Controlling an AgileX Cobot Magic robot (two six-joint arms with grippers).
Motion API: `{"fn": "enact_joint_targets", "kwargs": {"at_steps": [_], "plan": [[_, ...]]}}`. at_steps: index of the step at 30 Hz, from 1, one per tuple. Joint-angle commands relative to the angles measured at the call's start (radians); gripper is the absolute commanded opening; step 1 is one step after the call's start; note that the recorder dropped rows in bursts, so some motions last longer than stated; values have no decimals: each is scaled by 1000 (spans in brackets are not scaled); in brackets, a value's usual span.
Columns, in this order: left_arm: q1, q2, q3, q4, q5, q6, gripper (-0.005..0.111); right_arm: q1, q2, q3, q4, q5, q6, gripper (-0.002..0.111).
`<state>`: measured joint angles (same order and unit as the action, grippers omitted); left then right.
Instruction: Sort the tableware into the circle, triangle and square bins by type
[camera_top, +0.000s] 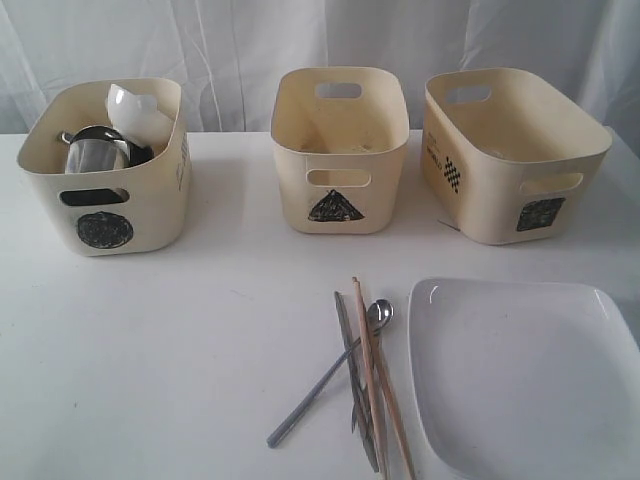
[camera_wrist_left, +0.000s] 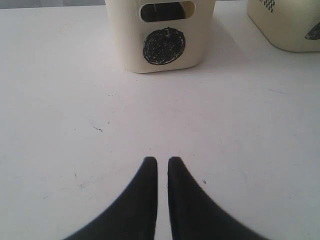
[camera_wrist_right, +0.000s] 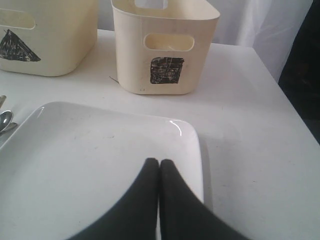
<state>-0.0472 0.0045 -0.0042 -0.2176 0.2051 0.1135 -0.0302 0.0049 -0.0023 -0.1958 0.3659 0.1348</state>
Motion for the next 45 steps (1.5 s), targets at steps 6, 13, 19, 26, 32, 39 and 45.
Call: {"fn": "enact_joint_targets", "kwargs": {"at_steps": [6, 13, 19, 26, 32, 39, 45], "plan": [[0, -5, 4, -1, -4, -9, 14, 0, -5, 2, -4, -10, 2, 0], [0, -5, 4, -1, -4, -9, 14, 0, -5, 2, -4, -10, 2, 0], [0, -5, 4, -1, -4, -9, 14, 0, -5, 2, 1, -40, 26, 0], [0, -5, 4, -1, -4, -7, 14, 0, -5, -142, 298, -317, 181, 0], [0, -5, 4, -1, -4, -7, 14, 0, -5, -271, 333, -240, 184, 0], [0, -5, 4, -1, -4, -5, 14, 0, -5, -278, 360, -278, 218, 0], [0, -5, 4, -1, -4, -5, 14, 0, 132, -428, 560, 96, -143, 7]]}}
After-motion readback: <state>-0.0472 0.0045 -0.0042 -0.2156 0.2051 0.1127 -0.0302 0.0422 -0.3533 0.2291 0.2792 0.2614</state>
